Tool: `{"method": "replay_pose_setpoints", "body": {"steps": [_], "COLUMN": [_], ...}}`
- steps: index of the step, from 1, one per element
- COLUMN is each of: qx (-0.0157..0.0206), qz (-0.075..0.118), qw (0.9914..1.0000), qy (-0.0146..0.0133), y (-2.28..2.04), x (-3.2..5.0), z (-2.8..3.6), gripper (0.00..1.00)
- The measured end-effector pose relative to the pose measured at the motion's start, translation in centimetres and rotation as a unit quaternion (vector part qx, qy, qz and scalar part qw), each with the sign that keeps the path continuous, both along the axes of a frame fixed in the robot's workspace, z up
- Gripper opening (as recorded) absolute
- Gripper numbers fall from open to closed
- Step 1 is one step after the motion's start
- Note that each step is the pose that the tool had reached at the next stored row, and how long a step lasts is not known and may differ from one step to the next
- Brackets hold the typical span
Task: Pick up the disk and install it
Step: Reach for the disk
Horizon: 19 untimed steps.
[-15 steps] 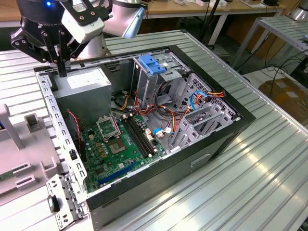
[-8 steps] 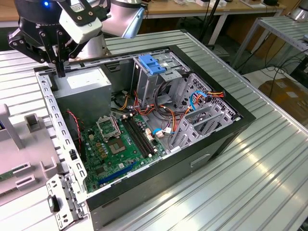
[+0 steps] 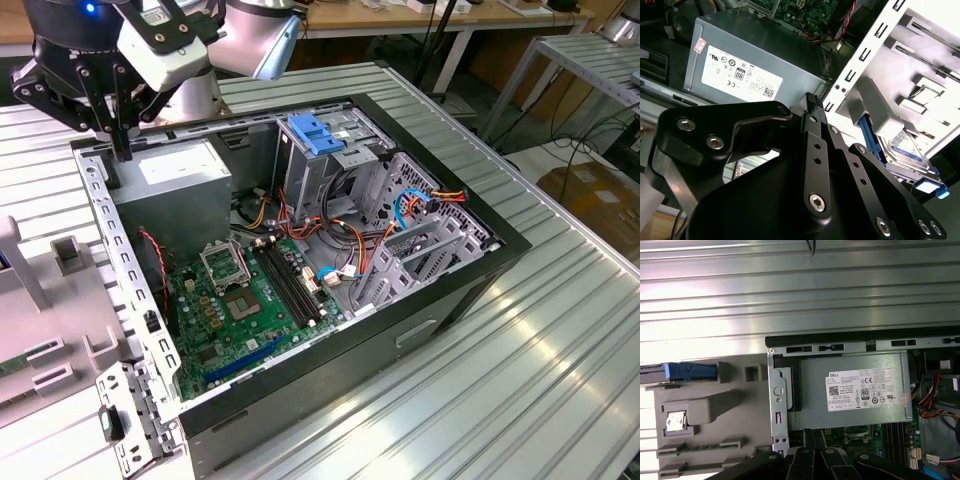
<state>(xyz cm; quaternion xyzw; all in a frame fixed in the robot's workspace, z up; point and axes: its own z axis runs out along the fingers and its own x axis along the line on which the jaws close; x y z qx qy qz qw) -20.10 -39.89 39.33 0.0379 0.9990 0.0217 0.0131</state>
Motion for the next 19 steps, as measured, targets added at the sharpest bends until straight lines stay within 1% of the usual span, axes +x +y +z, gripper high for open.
{"method": "replay_pose_setpoints", "body": {"steps": [2,8,19], "qx": [0.0,0.0,0.0], "qz": [0.0,0.0,0.0], "qw": [1.0,1.0,1.0], "qy": [0.0,0.0,0.0], "y": [0.0,0.0,0.0], "x": [-0.09,-0.71,-1.38], "z": [0.0,0.0,0.0], "gripper": [0.11,0.11,0.11]}}
